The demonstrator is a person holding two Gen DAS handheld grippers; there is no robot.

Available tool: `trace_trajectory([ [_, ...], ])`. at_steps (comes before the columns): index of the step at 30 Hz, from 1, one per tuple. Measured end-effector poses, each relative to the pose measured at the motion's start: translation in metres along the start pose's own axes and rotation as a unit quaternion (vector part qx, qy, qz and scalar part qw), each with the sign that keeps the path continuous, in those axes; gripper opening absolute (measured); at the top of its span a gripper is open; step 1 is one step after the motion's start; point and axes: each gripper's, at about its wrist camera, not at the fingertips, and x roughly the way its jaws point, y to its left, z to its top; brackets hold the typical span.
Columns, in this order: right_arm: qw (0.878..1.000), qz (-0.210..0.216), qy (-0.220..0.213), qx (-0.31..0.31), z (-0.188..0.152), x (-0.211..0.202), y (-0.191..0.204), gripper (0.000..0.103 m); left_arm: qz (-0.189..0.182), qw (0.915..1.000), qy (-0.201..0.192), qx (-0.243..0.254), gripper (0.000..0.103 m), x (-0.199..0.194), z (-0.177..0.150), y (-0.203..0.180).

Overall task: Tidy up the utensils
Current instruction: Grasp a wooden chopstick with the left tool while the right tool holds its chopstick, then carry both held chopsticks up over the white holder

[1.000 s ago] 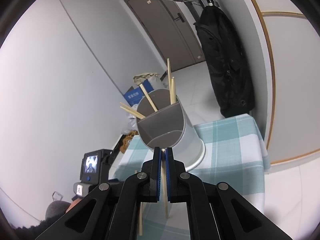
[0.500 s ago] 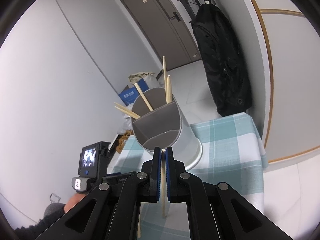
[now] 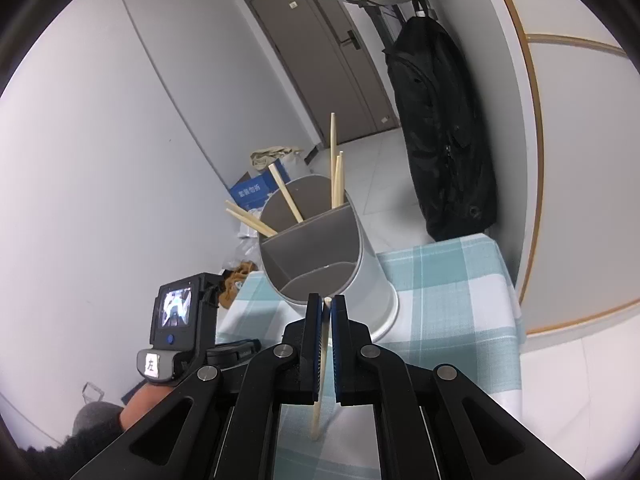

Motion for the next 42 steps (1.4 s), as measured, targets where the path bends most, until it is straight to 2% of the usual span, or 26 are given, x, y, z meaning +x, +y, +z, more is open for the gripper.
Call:
trace_trajectory([
  [7,1.000,-0.008,-0.007,-0.001,-0.002,-0.005,0.001,0.004,-0.054,0.9978,-0.004,-0.038,0.003,-0.005,-0.002,0.015],
  [12,1.000,-0.022,-0.015,-0.011,-0.003,-0.003,0.005,0.004,-0.085,0.9941,-0.056,-0.038,0.003,-0.035,0.001,0.013],
  [19,1.000,-0.017,-0.019,-0.012,-0.002,-0.003,0.010,0.004,-0.120,0.9854,-0.120,-0.015,0.002,-0.080,-0.006,0.006],
  [28,0.999,-0.004,-0.026,-0.024,-0.002,-0.003,0.020,0.003,-0.144,0.9718,-0.187,0.005,0.002,-0.119,-0.016,0.011],
  [35,0.998,0.002,-0.033,-0.055,-0.006,-0.004,0.037,0.003,-0.154,0.9657,-0.208,0.022,0.002,-0.136,-0.023,0.009],
  [42,0.997,0.011,-0.046,-0.058,-0.006,-0.008,0.044,0.003,-0.151,0.9606,-0.227,0.052,0.002,-0.158,-0.031,0.003],
])
